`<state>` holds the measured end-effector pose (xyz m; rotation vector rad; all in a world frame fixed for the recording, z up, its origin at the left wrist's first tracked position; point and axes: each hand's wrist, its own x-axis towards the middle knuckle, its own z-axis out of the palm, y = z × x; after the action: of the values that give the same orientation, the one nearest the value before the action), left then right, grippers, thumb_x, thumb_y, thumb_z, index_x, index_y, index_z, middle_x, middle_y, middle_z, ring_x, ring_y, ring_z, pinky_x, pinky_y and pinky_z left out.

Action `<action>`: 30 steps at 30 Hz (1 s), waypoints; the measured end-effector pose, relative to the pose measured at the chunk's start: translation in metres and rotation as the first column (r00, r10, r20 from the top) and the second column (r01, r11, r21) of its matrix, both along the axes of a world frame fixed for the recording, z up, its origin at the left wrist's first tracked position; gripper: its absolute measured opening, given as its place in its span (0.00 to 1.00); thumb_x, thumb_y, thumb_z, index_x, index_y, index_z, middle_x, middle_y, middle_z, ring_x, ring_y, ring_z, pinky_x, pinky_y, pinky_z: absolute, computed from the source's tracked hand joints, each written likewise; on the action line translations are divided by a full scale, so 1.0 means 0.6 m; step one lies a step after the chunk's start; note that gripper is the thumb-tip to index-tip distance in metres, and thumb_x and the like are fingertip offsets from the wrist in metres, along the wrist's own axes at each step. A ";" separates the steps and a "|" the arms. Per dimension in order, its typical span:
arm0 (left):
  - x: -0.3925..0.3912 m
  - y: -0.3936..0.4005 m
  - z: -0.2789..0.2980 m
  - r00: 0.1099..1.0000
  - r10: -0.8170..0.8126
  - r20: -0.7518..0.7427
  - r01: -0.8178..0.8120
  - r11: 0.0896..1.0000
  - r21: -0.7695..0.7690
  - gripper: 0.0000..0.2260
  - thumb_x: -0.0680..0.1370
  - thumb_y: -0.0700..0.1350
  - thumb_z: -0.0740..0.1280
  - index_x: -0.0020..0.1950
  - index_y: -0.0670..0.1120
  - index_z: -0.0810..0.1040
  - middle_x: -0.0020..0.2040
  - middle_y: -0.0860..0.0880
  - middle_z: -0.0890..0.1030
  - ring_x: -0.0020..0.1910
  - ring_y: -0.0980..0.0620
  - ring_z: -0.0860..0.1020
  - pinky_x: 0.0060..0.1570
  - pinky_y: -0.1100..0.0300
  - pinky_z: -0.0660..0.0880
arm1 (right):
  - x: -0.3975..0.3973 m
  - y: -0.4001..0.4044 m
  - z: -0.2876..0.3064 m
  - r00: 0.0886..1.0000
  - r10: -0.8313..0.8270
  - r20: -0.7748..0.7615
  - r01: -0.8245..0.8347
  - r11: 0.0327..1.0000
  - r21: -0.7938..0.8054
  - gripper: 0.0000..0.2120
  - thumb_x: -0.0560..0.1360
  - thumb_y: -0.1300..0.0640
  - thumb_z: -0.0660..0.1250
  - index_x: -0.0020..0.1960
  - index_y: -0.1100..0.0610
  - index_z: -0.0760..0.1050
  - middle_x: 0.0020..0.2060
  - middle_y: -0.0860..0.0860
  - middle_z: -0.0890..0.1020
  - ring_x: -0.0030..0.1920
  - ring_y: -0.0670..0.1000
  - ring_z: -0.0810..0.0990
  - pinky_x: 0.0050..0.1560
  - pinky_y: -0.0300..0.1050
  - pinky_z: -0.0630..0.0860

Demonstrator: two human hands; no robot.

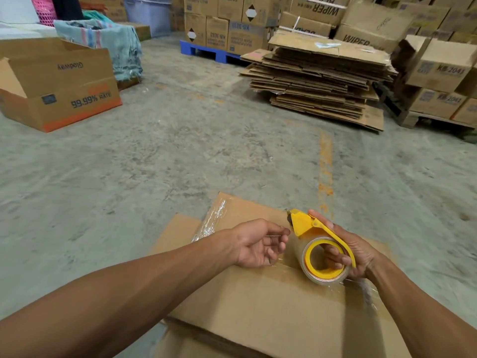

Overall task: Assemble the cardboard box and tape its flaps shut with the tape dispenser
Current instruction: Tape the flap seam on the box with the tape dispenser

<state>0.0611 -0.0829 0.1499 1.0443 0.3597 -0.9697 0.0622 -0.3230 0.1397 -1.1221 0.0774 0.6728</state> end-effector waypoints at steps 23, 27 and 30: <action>0.000 -0.024 0.027 0.997 -0.052 0.060 0.049 0.998 0.048 0.07 0.80 0.45 0.66 0.47 0.44 0.80 0.42 0.49 0.85 0.33 0.56 0.81 0.25 0.69 0.68 | 0.018 -0.036 -0.027 0.986 0.150 0.065 -0.163 0.942 0.294 0.16 0.77 0.43 0.66 0.47 0.54 0.86 0.27 0.54 0.81 0.22 0.46 0.79 0.27 0.40 0.75; 0.001 -0.032 0.043 0.994 -0.069 0.082 0.067 0.997 0.033 0.08 0.78 0.47 0.68 0.45 0.44 0.81 0.40 0.49 0.84 0.34 0.57 0.79 0.24 0.70 0.67 | 0.031 -0.052 -0.038 0.971 0.222 0.089 -0.239 0.914 0.328 0.24 0.82 0.43 0.53 0.53 0.55 0.84 0.31 0.54 0.85 0.28 0.47 0.83 0.33 0.40 0.76; -0.002 -0.040 0.055 0.993 -0.076 0.091 0.076 0.997 0.000 0.10 0.77 0.50 0.69 0.44 0.44 0.80 0.36 0.51 0.82 0.30 0.58 0.78 0.22 0.71 0.64 | 0.025 -0.044 -0.041 0.960 0.249 0.128 -0.280 0.872 0.402 0.29 0.83 0.43 0.47 0.57 0.58 0.82 0.37 0.55 0.86 0.31 0.49 0.82 0.37 0.40 0.74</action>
<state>0.0599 -0.1068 0.1827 1.1013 0.2444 -0.9871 0.0769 -0.3494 0.1149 -0.7449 -0.2791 0.8461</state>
